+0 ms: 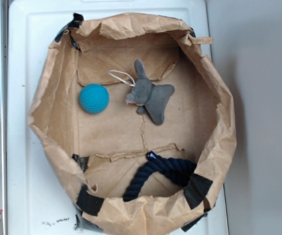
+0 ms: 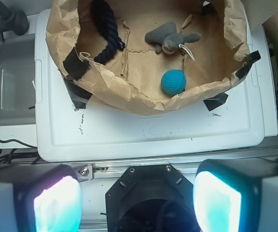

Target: Grab the blue ball.

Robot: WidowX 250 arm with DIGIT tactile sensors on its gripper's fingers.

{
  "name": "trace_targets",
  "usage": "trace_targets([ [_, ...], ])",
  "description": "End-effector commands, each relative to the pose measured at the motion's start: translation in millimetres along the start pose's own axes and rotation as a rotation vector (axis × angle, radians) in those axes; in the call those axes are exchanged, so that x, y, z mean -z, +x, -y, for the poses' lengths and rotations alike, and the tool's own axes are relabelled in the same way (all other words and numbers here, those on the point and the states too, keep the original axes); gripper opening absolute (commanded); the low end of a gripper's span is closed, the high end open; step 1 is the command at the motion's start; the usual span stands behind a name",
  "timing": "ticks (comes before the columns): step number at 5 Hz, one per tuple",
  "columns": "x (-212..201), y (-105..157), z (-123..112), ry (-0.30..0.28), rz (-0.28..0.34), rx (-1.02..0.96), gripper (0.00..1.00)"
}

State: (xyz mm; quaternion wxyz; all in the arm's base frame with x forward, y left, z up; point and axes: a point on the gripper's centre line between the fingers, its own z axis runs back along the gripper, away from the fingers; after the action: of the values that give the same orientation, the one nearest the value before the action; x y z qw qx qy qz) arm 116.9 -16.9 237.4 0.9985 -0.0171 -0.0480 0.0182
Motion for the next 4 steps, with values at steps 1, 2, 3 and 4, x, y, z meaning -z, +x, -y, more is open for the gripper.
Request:
trace_targets([
  [1, 0.0, 0.0, 0.0, 0.0, 0.0, 0.0, 1.0],
  [2, 9.5, 18.3, -5.2, -0.07, -0.024, 0.045, 1.0],
  [3, 17.3, 37.1, -16.4, -0.063, 0.01, 0.042, 1.0],
  [4, 38.9, 74.2, -42.8, -0.041, -0.02, -0.026, 1.0],
])
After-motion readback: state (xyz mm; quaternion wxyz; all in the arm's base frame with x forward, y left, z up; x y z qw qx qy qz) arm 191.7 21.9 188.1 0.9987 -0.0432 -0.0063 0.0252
